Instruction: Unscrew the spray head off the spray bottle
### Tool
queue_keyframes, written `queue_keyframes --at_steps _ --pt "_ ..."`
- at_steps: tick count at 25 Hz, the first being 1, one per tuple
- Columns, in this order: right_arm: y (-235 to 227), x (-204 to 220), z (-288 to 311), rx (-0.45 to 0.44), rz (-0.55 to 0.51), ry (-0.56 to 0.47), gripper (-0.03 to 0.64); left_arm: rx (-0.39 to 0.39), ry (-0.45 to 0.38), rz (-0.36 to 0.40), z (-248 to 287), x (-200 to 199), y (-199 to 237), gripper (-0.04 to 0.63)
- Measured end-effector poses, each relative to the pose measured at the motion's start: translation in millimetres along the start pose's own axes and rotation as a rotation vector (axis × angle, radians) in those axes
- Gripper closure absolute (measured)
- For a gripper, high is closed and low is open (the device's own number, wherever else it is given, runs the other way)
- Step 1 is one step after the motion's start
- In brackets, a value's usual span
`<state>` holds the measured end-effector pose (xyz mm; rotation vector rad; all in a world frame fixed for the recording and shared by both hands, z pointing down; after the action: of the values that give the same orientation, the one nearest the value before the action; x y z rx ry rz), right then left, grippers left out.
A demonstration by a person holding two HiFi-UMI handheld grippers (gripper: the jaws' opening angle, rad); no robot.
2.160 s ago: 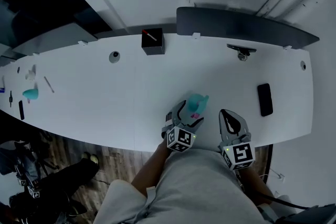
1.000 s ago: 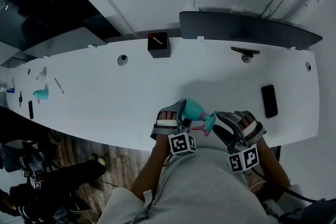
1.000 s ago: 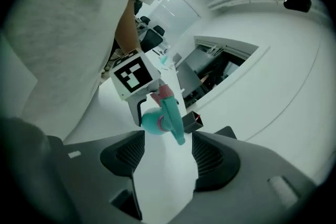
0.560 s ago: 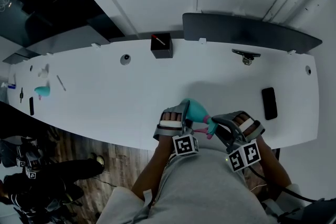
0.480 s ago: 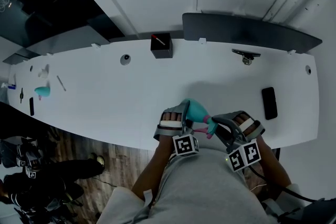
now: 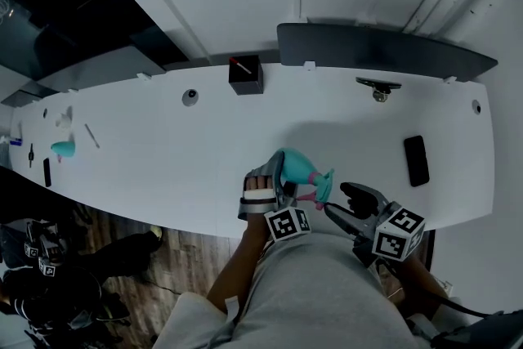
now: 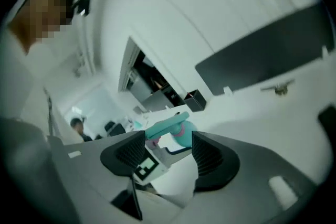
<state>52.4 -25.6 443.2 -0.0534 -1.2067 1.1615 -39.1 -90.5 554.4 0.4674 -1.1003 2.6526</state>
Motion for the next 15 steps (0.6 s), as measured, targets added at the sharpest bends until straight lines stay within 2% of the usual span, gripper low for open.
queue_keyframes --at_steps 2,3,5,10,12,15 --pt "3 -2 2 -0.060 0.249 -0.009 0.339 -0.033 0.022 0.022 1 4 6 0.204" --pt "5 -5 1 -0.090 0.339 -0.021 0.339 -0.045 0.035 0.044 1 6 7 0.204" --pt "4 -13 1 -0.107 0.439 -0.043 0.329 -0.057 0.046 0.076 1 7 7 0.204" --pt "-8 -5 23 0.012 0.434 0.032 0.346 -0.061 0.043 0.122 -1 -2 3 0.204" --pt "-11 2 28 0.047 0.387 0.079 0.411 -0.062 0.051 0.142 0 -3 1 0.205" --pt "-16 5 26 0.068 0.277 0.119 0.427 -0.054 0.051 0.151 0 -2 -1 0.206"
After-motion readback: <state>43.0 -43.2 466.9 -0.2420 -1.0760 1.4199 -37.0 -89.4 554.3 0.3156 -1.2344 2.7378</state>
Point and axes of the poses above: the fingertips, and each gripper's own axes: z forward along the fingers, y to its left, x out of its underside, the point moved 1 cm from there along -z, backward along the fingers, and after that the axes turned 8 degrees about x, right-handed, at the moved point
